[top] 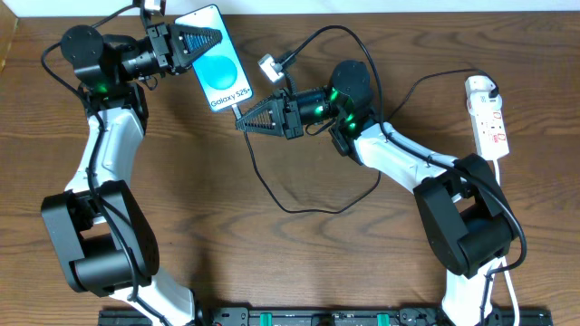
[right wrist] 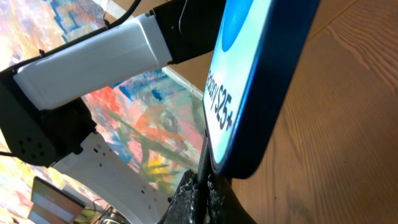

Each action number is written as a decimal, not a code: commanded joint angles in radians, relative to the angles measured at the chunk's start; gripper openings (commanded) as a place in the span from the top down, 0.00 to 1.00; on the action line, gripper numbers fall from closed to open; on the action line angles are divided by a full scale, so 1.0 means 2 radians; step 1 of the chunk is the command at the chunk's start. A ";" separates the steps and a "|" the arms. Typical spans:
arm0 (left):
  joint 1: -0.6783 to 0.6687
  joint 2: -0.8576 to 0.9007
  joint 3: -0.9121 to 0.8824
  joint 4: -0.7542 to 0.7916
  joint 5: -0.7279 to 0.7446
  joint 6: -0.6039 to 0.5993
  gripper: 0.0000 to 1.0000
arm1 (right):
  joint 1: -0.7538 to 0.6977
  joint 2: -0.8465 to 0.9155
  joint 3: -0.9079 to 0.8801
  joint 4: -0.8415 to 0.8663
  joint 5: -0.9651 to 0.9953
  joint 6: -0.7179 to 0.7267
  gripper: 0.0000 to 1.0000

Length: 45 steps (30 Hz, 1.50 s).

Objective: Plug charger to phone and switch on socket

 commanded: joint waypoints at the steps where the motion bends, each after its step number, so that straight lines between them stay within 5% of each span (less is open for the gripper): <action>1: -0.007 -0.001 0.007 0.005 0.018 0.009 0.93 | -0.003 0.004 0.004 0.008 0.041 0.014 0.99; 22: -0.020 -0.001 0.007 0.005 0.018 0.009 0.92 | -0.007 0.004 0.004 0.006 0.074 0.037 0.97; 24: -0.015 -0.001 0.007 0.005 0.018 0.011 0.93 | -0.007 0.004 0.004 0.006 0.072 0.037 0.88; 29: 0.010 -0.001 0.007 0.005 0.018 0.011 0.93 | -0.008 0.004 0.004 0.006 0.061 0.035 0.21; 31: 0.021 -0.001 0.007 0.005 0.018 0.011 0.93 | -0.008 0.004 0.004 0.007 0.060 0.035 0.04; 38: 0.052 -0.001 0.007 0.004 0.018 0.010 0.92 | -0.009 0.004 0.004 -0.014 0.059 0.014 0.01; 45: 0.054 -0.001 0.007 0.005 0.018 -0.002 0.93 | -0.023 0.004 0.004 -0.225 0.113 -0.052 0.01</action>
